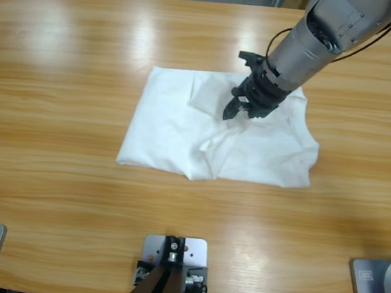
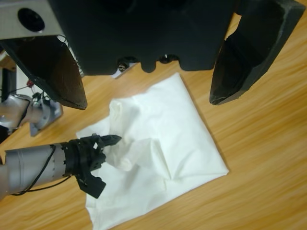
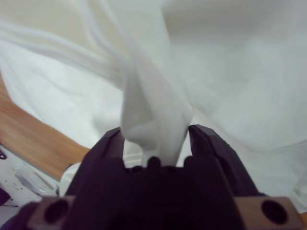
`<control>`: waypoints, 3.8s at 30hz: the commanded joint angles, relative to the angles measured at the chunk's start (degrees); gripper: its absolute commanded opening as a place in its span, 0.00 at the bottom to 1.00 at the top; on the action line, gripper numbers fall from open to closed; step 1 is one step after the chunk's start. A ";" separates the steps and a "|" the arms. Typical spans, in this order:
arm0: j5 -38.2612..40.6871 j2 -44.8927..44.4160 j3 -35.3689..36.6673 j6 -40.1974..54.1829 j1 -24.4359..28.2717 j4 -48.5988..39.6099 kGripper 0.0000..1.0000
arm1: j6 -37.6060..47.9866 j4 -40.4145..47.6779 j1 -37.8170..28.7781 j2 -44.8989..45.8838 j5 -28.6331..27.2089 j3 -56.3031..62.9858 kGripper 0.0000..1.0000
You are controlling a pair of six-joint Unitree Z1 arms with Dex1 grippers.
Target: Fold clothes
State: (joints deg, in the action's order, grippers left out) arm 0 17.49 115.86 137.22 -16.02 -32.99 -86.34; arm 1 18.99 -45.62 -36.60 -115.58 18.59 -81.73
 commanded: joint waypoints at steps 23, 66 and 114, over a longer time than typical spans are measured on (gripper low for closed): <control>-1.45 -0.81 -3.29 1.34 1.17 -8.70 1.00 | 0.61 -0.26 -0.93 -4.20 -2.05 1.80 0.00; -2.26 -0.82 -8.81 2.22 1.26 -8.67 1.00 | -6.96 -35.36 2.32 3.25 -10.42 -35.74 0.00; -3.07 -0.60 -9.43 2.31 1.26 -8.67 1.00 | -8.48 -35.42 8.21 -1.90 -9.17 -24.62 0.00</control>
State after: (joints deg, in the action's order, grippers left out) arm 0 15.12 114.48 129.47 -14.51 -32.30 -86.35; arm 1 12.17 -82.29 -28.54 -112.07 7.31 -108.61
